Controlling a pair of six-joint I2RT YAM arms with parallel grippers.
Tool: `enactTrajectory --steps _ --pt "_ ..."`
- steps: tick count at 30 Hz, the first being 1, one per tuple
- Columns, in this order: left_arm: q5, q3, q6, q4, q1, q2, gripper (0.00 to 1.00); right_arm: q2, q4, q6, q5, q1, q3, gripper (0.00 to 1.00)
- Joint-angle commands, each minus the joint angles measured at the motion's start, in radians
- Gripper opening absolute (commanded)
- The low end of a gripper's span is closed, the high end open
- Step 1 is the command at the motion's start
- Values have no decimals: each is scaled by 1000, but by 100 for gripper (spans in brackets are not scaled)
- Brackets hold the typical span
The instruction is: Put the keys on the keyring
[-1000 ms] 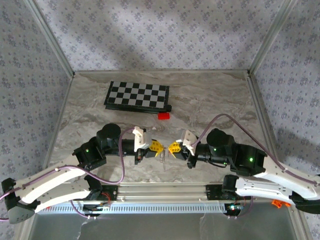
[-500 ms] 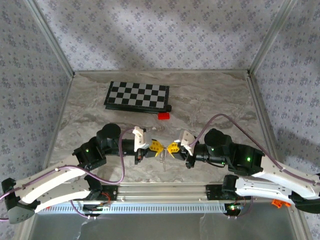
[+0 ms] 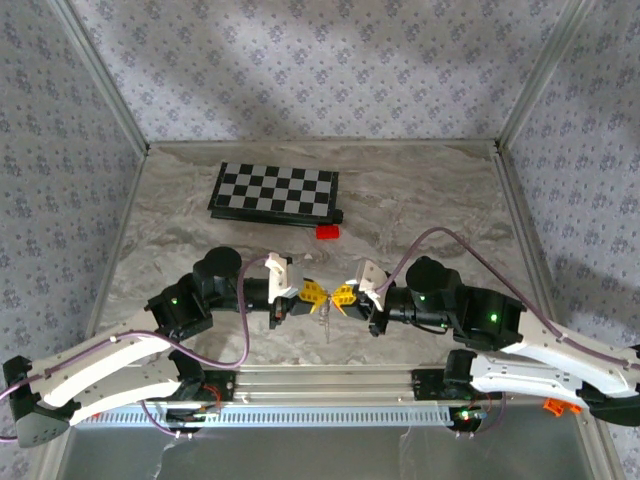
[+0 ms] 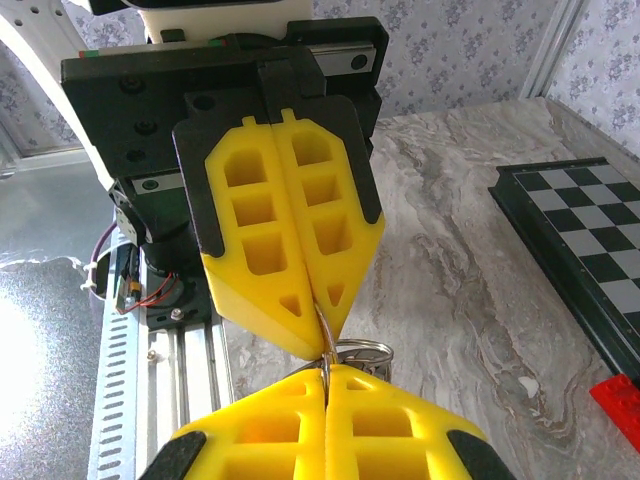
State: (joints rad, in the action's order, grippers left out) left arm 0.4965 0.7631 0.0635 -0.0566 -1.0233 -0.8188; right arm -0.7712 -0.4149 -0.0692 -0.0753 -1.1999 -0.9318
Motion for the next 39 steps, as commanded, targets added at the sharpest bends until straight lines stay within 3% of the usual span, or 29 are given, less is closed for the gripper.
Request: enactTrajectory --steps 1,39 --pt "-2 15 15 31 -8 24 0 10 12 -12 -2 3 3 0" --pt "-1 15 13 31 -8 23 0 26 9 -11 18 3 16 0"
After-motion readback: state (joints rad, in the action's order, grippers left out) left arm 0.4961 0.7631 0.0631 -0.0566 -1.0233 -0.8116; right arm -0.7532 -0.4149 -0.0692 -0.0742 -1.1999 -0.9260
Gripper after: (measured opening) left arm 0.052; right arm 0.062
